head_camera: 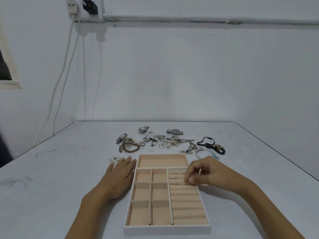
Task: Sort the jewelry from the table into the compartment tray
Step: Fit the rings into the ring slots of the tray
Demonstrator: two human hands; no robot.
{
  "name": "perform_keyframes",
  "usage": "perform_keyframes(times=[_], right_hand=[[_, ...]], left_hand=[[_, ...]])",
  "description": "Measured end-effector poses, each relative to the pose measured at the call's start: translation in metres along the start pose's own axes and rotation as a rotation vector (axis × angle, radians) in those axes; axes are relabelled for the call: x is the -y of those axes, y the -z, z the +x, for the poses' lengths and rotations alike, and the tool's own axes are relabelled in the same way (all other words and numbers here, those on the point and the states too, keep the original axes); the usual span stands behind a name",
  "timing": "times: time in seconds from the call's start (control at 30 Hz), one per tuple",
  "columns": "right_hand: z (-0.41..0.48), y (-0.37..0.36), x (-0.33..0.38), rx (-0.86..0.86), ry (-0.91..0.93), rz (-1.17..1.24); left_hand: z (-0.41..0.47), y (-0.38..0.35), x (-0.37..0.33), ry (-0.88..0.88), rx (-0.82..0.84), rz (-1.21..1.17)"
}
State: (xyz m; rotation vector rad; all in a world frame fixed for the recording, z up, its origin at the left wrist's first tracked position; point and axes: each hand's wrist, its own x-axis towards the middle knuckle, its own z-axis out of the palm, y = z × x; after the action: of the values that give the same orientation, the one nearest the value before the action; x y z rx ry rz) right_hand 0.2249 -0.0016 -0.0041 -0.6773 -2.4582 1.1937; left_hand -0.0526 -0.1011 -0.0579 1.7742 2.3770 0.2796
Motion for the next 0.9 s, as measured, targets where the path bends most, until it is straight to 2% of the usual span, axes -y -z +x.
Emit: perform_keyframes(times=[0.3, 0.77, 0.9], right_hand=[[0.002, -0.003, 0.0, -0.042, -0.014, 0.02], [0.003, -0.002, -0.001, -0.013, -0.036, 0.044], [0.008, 0.001, -0.002, -0.052, -0.014, 0.145]], left_hand=[[0.0, 0.0, 0.0, 0.009, 0.003, 0.007], [0.002, 0.0, 0.003, -0.008, -0.006, -0.015], [0.01, 0.0, 0.009, -0.019, -0.05, -0.038]])
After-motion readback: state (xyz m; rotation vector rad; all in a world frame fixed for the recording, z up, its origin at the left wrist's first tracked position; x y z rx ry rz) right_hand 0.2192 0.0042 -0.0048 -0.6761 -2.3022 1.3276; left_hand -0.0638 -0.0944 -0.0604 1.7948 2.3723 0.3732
